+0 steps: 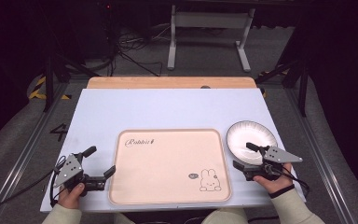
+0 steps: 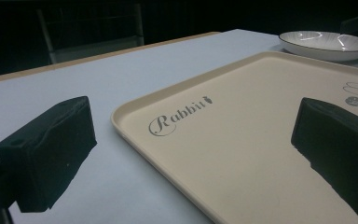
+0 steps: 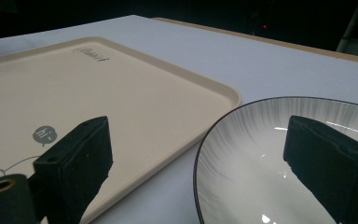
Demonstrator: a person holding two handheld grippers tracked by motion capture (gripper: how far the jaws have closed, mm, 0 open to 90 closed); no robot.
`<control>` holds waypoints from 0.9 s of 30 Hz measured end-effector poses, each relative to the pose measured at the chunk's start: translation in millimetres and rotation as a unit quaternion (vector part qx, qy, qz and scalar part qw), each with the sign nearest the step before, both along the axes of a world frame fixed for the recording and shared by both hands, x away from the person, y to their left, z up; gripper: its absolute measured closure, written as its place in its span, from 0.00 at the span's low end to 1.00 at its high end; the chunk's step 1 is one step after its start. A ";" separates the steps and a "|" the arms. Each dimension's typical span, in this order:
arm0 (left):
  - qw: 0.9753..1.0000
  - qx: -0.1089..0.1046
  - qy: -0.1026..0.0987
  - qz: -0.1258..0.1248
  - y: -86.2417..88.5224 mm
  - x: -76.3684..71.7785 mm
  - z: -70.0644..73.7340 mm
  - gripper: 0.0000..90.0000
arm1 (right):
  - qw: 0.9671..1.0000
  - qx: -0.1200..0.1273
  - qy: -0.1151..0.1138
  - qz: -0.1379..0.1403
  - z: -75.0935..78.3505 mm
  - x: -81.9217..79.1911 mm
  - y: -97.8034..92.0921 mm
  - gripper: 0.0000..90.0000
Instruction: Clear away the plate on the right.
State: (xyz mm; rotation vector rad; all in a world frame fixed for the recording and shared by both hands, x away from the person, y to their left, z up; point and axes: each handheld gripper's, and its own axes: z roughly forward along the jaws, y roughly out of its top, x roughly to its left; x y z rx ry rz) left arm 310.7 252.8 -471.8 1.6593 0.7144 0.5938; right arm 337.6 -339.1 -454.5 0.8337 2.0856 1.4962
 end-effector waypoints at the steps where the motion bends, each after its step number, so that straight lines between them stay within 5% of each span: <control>1: 1.000 0.001 0.001 0.000 0.1 -0.1 0.1 0.00 | 1.000 0.001 0.000 0.000 -0.1 0.1 0.1 0.10; 11: 1.000 0.005 0.003 -0.002 0.5 1.0 0.5 0.00 | 1.000 0.007 0.004 0.001 0.7 1.2 -1.0 0.11; 15: 1.000 0.003 0.004 0.000 0.2 0.6 0.4 0.00 | 0.999 0.044 -0.011 -0.002 11.0 0.5 -5.9 0.13; 23: 1.000 0.004 0.004 0.001 0.1 0.9 0.3 0.00 | 0.999 0.037 -0.016 -0.009 17.9 0.3 -9.4 0.12; 27: 1.000 0.005 0.008 0.000 0.3 1.2 0.5 0.00 | 0.999 0.029 -0.038 -0.009 32.4 -2.4 -12.8 0.12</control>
